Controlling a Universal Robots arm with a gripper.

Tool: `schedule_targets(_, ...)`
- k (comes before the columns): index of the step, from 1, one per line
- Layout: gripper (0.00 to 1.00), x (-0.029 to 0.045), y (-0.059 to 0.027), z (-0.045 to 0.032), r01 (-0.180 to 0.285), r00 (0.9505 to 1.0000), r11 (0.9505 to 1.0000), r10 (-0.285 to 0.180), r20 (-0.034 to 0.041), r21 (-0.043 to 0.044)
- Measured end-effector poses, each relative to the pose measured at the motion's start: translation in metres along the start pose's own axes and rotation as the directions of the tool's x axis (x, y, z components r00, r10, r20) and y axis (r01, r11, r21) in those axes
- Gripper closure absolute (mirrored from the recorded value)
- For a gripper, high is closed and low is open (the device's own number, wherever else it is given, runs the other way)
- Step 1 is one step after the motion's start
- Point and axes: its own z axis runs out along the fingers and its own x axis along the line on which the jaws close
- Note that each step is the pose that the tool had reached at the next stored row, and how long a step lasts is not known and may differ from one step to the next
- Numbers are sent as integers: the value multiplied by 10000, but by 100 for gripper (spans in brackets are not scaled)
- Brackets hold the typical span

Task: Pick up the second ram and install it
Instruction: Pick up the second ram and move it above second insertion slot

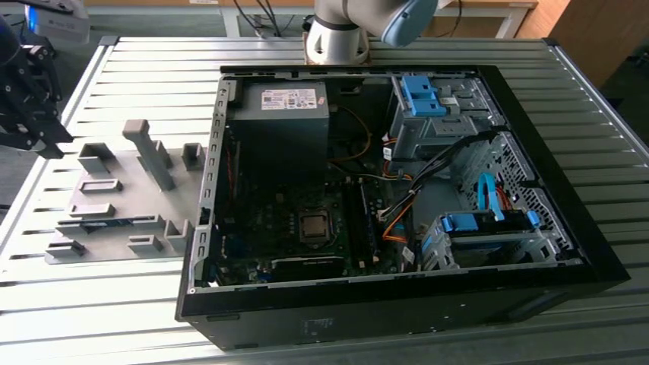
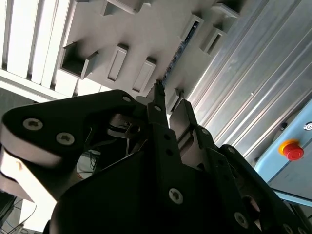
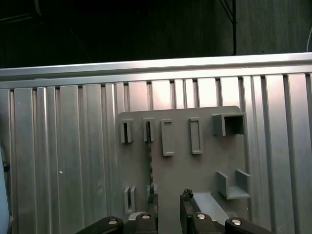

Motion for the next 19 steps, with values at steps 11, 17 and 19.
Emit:
schedule_targets(11,68,32,25,94,6,10000,10000,-6,1,0)
schedule_targets(17,67,32,25,97,5,10000,10000,-5,2,1)
schedule_targets(19,61,32,25,104,5,10000,10000,-5,3,2)
